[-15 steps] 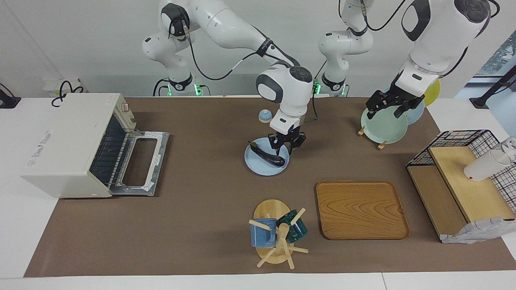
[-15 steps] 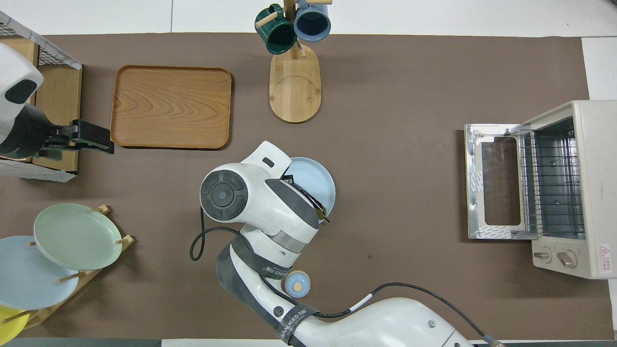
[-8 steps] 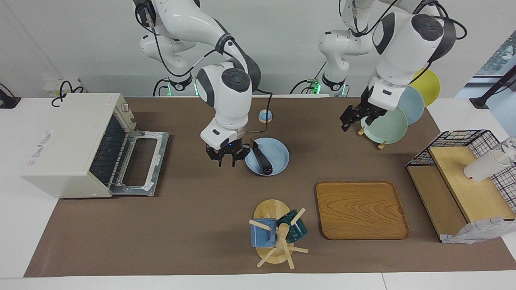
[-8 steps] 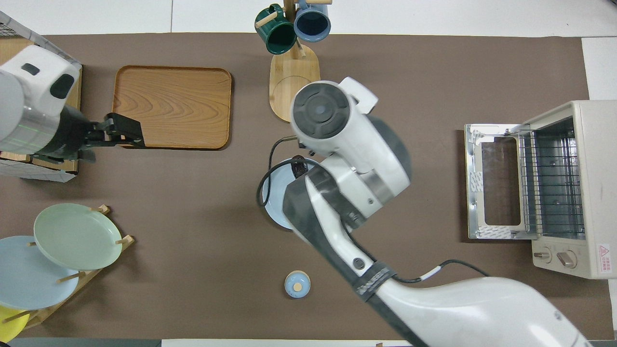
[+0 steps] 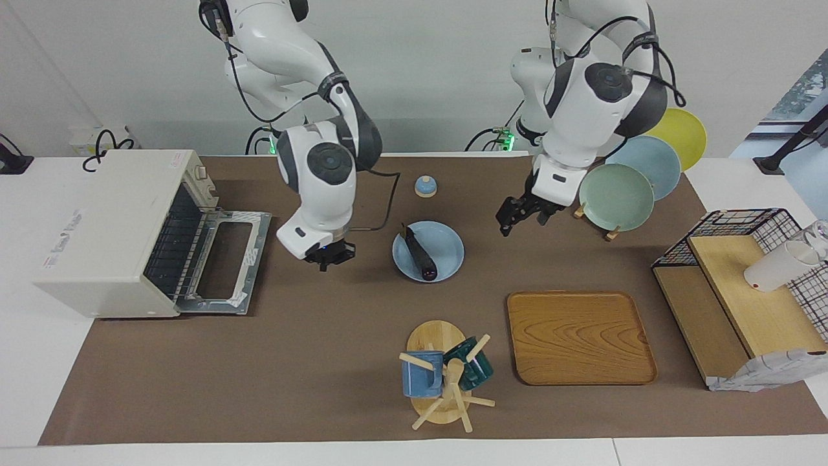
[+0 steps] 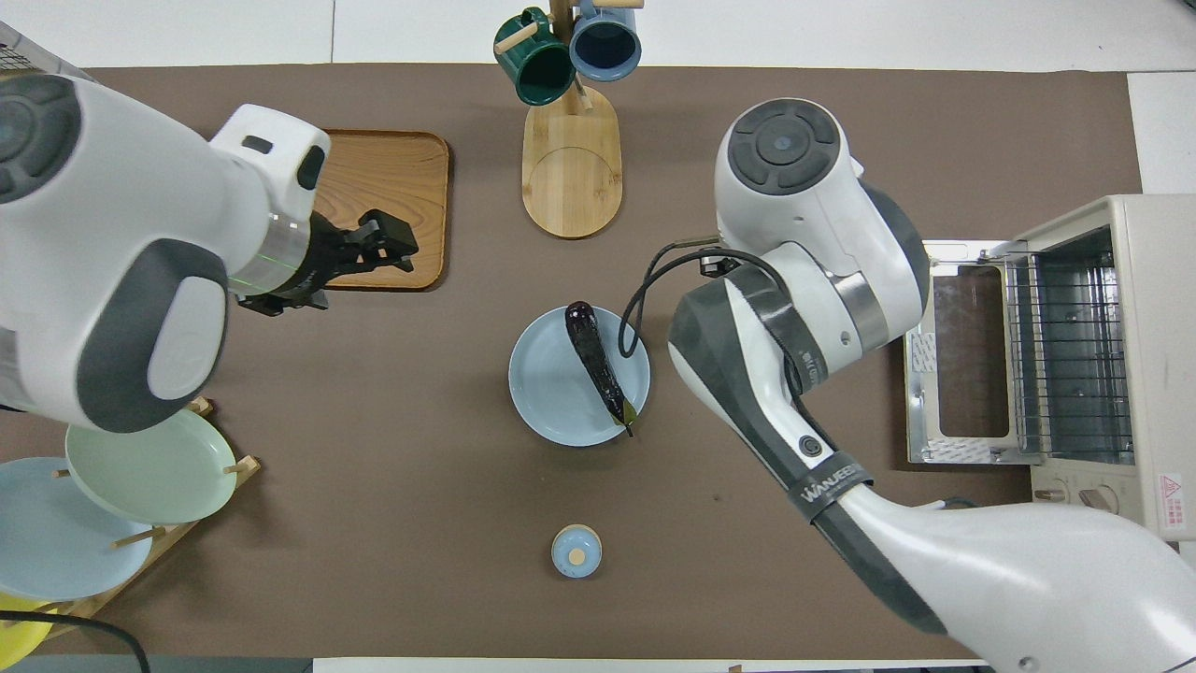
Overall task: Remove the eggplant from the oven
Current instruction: 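Grasp the eggplant with the left gripper while the right gripper withdraws, then lift the eggplant and carry it to the wooden tray with the left gripper, then lower the eggplant onto the wooden tray and open the left gripper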
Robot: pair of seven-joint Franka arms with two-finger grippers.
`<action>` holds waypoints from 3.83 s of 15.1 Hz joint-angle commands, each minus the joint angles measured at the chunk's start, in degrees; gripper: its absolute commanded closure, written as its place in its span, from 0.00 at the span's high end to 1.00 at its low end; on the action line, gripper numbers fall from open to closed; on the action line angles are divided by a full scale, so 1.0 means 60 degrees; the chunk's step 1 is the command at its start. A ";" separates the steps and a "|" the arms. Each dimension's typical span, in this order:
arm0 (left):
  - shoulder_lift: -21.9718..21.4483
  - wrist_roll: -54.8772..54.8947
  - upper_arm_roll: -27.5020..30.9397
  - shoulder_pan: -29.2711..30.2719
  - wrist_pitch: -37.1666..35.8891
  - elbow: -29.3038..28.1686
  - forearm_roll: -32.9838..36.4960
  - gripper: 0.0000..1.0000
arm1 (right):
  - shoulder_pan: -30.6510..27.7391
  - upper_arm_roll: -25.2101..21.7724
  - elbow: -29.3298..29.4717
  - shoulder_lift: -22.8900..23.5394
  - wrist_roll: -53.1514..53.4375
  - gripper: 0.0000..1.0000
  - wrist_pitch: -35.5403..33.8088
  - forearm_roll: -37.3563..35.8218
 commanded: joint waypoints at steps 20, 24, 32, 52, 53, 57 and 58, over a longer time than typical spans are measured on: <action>0.2134 -0.1395 0.0253 -0.1978 0.2066 -0.0223 0.0588 0.64 | -0.0997 0.0112 -0.2161 -0.0337 0.0009 0.00 0.1315 -0.1553; 0.2104 -0.1366 0.0253 -0.1978 0.1906 -0.0180 0.0588 0.26 | -0.0939 0.0098 -0.1928 -0.0439 -0.0064 0.00 0.0613 -0.1597; 0.1782 -0.0795 0.0267 -0.1188 0.0750 0.0595 0.0602 0.00 | -0.1728 0.0098 -0.1547 -0.1714 -0.1966 0.00 -0.0531 -0.1773; 0.4052 0.6808 0.0253 0.3149 -0.0309 0.3879 0.1333 0.00 | -0.2535 0.0215 0.2160 -0.2403 -0.3667 0.98 -0.3988 0.1947; 0.4053 0.6823 0.0253 0.3120 0.0027 0.3690 0.1349 0.00 | -0.2550 0.0215 0.2160 -0.2417 -0.3914 1.00 -0.4003 0.1991; 0.4023 0.6838 0.0267 0.3062 0.0514 0.3307 0.1349 0.00 | -0.2593 0.0230 0.2466 -0.2345 -0.4708 1.00 -0.4076 0.2006; 0.4023 0.6838 0.0267 0.3047 0.0557 0.3292 0.1335 0.00 | -0.2521 0.0186 0.2555 -0.2272 -0.4708 1.00 -0.4091 0.2064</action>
